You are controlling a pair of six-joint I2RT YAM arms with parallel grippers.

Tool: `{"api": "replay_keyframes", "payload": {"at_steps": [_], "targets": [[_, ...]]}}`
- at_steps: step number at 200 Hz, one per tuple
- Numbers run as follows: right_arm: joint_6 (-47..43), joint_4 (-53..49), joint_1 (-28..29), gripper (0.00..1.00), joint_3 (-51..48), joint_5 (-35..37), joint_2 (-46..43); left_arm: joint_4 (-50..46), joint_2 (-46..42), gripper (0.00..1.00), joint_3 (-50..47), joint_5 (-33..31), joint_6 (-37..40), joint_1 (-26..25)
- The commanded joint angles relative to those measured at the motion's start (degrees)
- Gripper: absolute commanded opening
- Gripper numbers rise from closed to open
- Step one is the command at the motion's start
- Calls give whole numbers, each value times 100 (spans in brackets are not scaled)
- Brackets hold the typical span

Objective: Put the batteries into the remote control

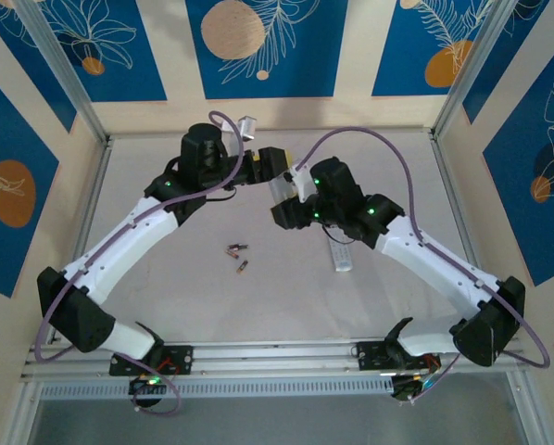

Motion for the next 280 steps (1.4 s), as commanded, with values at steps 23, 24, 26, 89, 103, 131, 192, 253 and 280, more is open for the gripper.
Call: {"api": "replay_keyframes", "payload": {"at_steps": [23,24,26,89,103,131,192,253,280], "targets": [[-156,93,115,46,170,233,78,-67,-121,33,-417,33,156,-78],[-147,88,111,46,169,226,74,-63,-127,33,-428,25,163,-82],[-134,90,114,46,175,216,64,-36,-145,32,-450,14,183,-78],[555,81,86,63,295,-277,-368,648,-279,19,-738,57,389,25],[943,23,-6,72,342,-300,-566,732,-328,16,-784,-36,439,135],[3217,674,-745,79,-288,-951,-1232,1392,-496,5,-1056,-540,774,293],[5539,1984,-1080,81,-1485,-1667,-1464,2774,-467,0,-1450,-342,672,298],[5842,2665,-1201,67,-1715,-1788,-1064,3060,-411,0,-1526,-266,127,296],[6016,3045,-1341,63,-1814,-1959,-993,3203,-395,0,-1577,-230,-240,301]]}}
